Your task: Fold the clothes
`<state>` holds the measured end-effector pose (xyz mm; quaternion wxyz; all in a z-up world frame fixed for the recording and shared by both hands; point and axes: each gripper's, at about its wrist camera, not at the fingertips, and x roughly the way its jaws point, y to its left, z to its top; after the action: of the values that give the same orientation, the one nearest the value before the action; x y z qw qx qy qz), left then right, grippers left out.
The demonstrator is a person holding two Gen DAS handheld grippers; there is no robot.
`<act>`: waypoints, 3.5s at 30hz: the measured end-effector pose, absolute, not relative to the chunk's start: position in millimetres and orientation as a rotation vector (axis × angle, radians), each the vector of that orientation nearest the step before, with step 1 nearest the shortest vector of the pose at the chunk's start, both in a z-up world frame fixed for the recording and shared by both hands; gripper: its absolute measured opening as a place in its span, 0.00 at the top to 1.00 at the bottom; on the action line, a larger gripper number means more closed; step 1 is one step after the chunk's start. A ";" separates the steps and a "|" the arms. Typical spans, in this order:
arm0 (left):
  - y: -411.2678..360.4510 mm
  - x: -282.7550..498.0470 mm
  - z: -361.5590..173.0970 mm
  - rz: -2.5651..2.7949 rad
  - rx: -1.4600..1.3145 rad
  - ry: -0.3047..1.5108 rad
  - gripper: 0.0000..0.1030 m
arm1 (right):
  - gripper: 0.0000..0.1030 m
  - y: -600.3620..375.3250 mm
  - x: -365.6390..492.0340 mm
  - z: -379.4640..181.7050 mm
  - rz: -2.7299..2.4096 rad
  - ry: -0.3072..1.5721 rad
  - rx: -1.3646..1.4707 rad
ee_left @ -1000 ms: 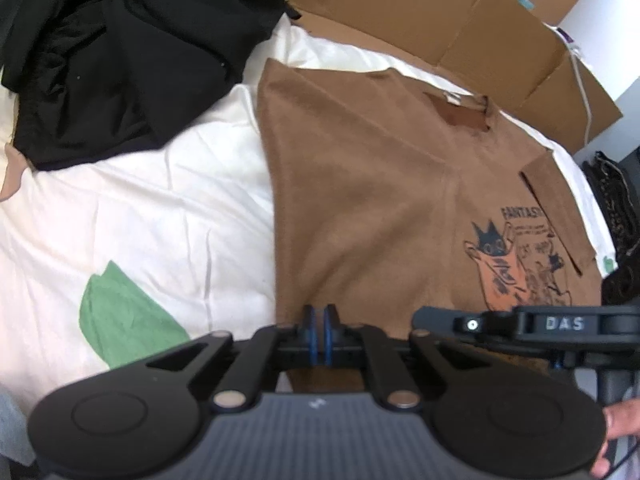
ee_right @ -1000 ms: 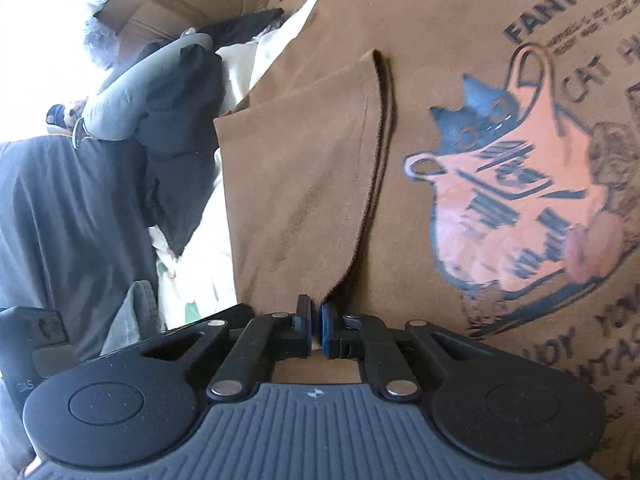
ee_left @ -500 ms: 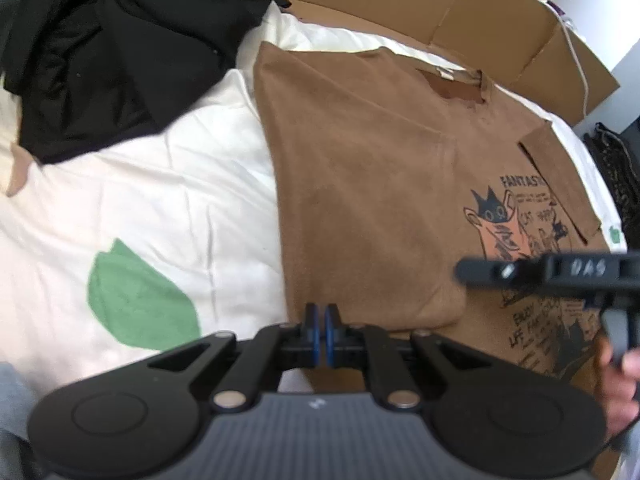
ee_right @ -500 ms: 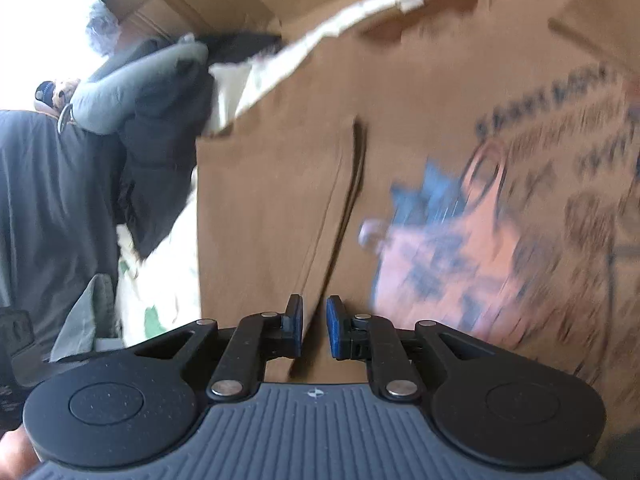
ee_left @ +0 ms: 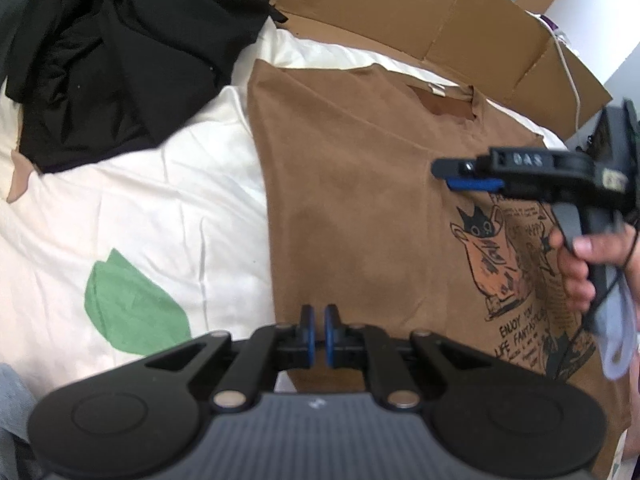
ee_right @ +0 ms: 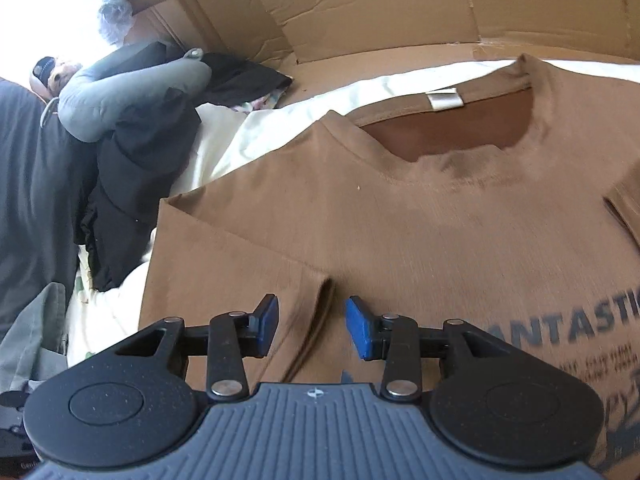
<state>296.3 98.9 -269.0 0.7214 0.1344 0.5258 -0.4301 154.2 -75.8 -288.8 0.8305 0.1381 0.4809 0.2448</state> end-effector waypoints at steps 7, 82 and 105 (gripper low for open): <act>99.6 299.0 -279.9 -0.917 0.303 1.195 0.96 | 0.99 -72.7 166.0 -281.5 0.536 0.986 0.198; 156.8 201.1 -40.0 -0.643 0.225 1.079 0.04 | 0.09 -222.4 -1.9 -48.6 0.549 0.982 0.076; 192.5 126.1 118.1 -0.672 0.142 0.953 0.01 | 0.01 -347.8 -92.8 124.0 0.421 0.826 0.159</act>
<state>126.1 192.5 118.1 0.8323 0.0668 0.4498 -0.3172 -92.8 -347.8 124.0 0.8914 0.0764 0.3979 0.2030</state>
